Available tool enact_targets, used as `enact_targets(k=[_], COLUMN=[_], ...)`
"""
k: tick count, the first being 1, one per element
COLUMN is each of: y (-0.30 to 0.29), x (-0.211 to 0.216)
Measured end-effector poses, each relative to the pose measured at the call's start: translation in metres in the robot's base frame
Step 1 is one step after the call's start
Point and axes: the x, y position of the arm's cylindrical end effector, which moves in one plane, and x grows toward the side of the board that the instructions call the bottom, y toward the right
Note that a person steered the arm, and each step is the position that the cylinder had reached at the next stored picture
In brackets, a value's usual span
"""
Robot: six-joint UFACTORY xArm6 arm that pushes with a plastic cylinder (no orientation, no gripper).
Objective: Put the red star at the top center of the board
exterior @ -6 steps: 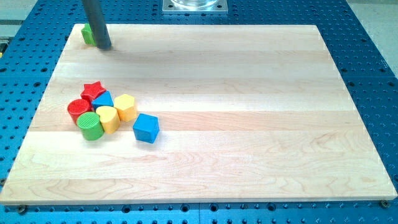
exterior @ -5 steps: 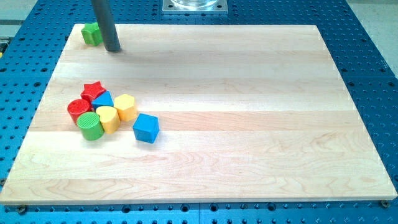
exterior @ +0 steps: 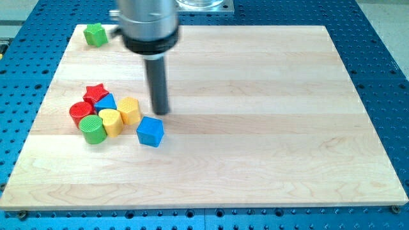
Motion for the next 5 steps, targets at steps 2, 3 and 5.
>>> enact_targets(k=[2, 3, 5], y=[-0.136, -0.176, -0.126], x=[-0.091, -0.052, 0.001])
